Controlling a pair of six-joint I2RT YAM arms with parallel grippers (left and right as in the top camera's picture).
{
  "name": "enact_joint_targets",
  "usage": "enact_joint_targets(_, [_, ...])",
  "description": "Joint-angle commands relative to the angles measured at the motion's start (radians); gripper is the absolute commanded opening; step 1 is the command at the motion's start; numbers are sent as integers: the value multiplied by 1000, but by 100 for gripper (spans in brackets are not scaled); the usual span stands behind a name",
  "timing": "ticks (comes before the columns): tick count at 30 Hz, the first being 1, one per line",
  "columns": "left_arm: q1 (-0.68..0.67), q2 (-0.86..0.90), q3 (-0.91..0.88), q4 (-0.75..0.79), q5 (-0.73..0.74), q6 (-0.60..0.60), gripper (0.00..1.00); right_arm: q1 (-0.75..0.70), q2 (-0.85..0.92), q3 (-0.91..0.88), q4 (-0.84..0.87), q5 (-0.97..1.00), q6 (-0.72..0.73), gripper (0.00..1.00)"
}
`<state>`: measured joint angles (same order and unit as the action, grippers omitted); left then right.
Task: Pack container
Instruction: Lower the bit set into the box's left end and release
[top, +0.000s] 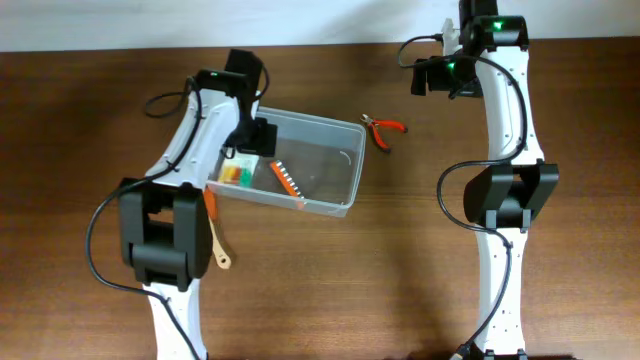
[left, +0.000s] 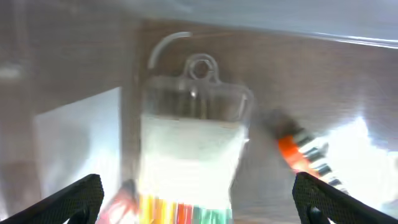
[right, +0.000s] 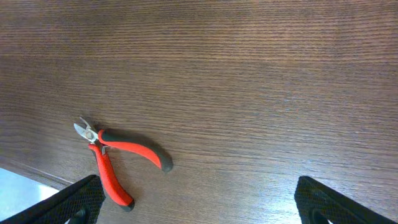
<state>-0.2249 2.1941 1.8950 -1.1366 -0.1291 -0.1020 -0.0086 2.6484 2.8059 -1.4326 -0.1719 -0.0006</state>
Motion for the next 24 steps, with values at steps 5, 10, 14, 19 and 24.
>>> enact_joint_targets(5, [-12, -1, 170, -78, 47, -30, 99, 2, -5, 20, 0, -8, -3, 99])
enact_joint_targets(10, [-5, -1, 385, -257, 46, -115, 99, 2, -5, 20, 0, -8, -2, 99])
enact_joint_targets(14, [6, -1, 564, -457, 47, -233, 99, 2, -5, 20, 0, -8, -3, 99])
enact_joint_targets(19, [10, -36, 622, -551, 167, -266, 99, 2, -5, 20, 0, -8, -3, 99])
enact_joint_targets(24, [31, -110, 622, -551, 185, -298, 99, 2, -5, 20, 0, -8, -3, 99])
